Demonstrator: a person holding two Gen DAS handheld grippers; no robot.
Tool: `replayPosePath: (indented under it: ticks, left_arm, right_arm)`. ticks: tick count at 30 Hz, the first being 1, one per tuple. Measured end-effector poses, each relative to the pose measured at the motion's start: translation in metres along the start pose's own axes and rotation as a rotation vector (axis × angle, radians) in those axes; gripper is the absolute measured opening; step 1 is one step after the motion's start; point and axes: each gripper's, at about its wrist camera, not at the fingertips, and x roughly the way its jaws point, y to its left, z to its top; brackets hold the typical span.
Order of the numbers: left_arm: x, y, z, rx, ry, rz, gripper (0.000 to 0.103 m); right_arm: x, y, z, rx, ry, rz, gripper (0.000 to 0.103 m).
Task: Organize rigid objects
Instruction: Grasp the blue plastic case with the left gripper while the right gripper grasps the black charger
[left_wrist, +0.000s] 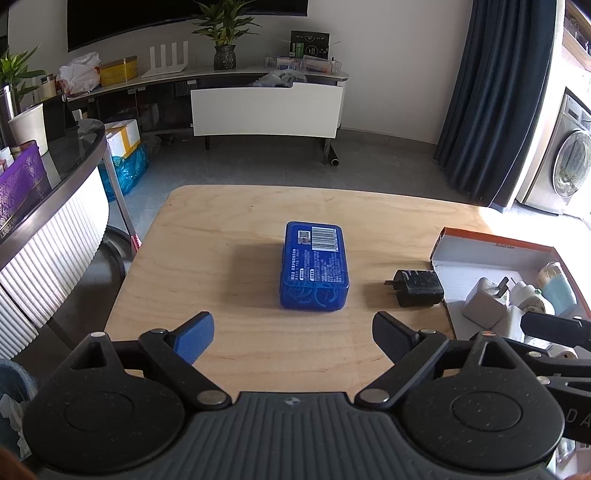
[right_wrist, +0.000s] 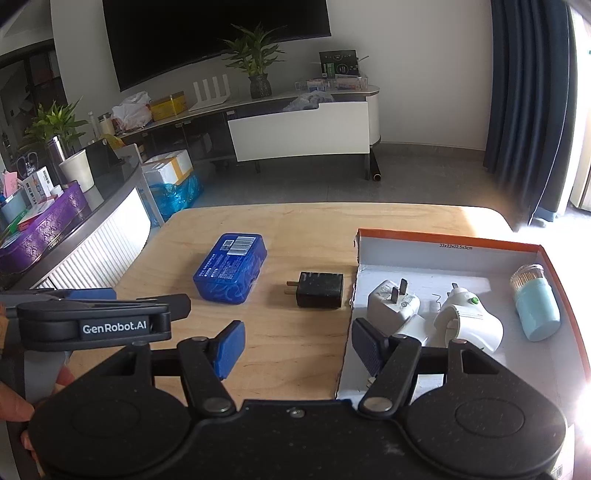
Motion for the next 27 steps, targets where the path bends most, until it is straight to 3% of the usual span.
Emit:
replayPosePath:
  ticks: [22, 27]
  left_arm:
    - [0.078, -0.01, 0.024, 0.046, 0.054, 0.005, 0.097]
    - [0.094, -0.01, 0.028, 0.049, 0.077, 0.002, 0.091]
  right_arm:
    - [0.05, -0.012, 0.013, 0.024, 0.05, -0.021, 0.078]
    - [0.061, -0.014, 0.016, 0.031, 0.06, -0.021, 0.078]
